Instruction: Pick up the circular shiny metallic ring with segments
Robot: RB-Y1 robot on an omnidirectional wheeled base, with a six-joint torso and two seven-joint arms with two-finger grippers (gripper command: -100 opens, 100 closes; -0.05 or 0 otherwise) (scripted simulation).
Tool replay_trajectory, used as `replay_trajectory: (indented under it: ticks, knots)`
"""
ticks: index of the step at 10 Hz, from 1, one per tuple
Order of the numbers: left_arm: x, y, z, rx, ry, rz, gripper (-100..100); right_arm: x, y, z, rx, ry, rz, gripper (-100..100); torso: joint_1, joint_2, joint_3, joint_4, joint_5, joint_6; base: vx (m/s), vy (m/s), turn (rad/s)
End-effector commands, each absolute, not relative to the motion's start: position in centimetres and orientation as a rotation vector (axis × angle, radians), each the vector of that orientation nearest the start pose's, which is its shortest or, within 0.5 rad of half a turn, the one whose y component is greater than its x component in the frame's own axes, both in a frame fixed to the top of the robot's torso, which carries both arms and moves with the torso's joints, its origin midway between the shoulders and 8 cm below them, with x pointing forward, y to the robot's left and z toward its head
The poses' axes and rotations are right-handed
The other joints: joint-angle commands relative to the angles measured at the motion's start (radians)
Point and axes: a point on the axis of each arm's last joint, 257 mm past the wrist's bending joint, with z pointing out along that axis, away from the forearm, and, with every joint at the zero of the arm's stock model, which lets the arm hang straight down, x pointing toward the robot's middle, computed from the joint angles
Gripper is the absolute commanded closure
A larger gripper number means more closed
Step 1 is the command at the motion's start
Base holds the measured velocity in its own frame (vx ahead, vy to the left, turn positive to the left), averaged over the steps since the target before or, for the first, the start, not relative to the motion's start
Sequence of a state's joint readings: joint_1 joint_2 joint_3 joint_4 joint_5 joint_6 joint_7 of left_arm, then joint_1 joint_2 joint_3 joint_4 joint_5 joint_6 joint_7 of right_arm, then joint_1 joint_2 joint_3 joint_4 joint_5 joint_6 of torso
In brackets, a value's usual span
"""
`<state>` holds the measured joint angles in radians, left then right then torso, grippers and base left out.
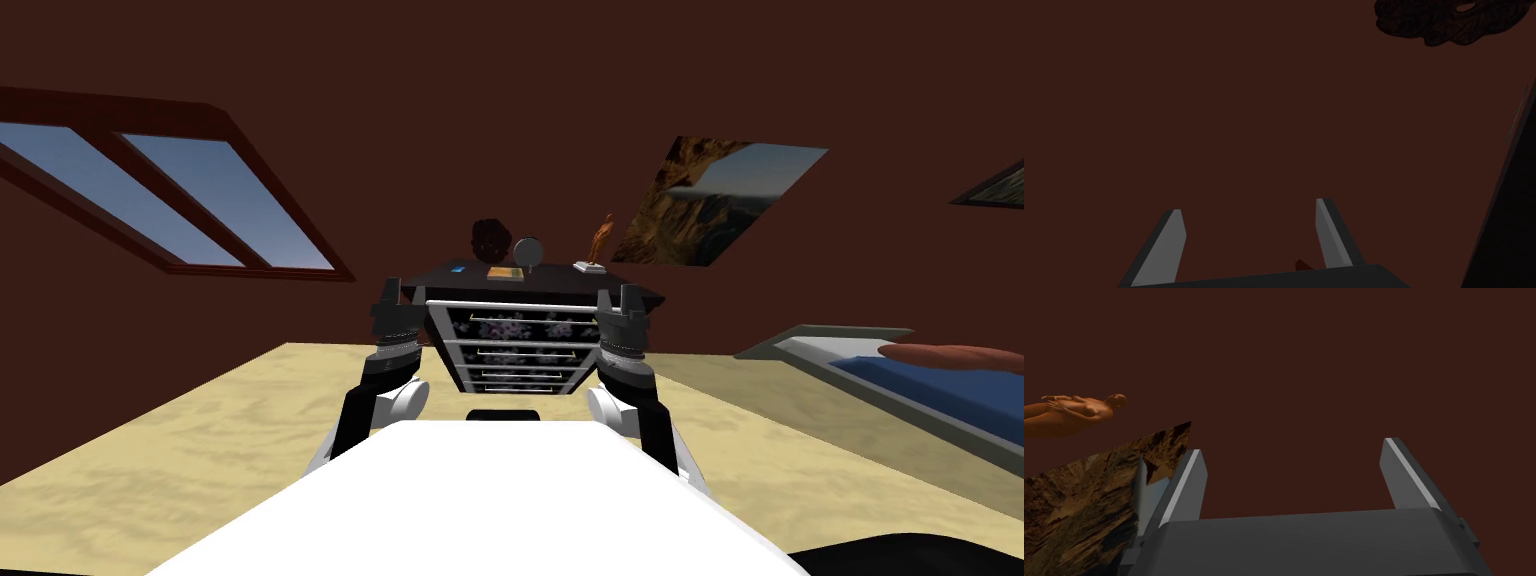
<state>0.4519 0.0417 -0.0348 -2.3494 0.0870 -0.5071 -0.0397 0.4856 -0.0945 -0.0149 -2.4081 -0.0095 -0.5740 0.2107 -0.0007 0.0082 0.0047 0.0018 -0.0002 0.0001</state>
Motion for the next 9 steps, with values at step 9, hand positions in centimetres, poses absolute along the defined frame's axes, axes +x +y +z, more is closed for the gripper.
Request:
replay_trajectory:
  ticks: [9]
  knots:
    - [33.0, 26.5, 7.0, -0.577, 0.522, -1.402, 0, 34.6, -24.2, 8.2, 0.105, 0.839, 0.86, -100, 0.002, 0.001, 0.001, 0.001, 0.0, 0.0, -0.138, 0.008, -0.003]
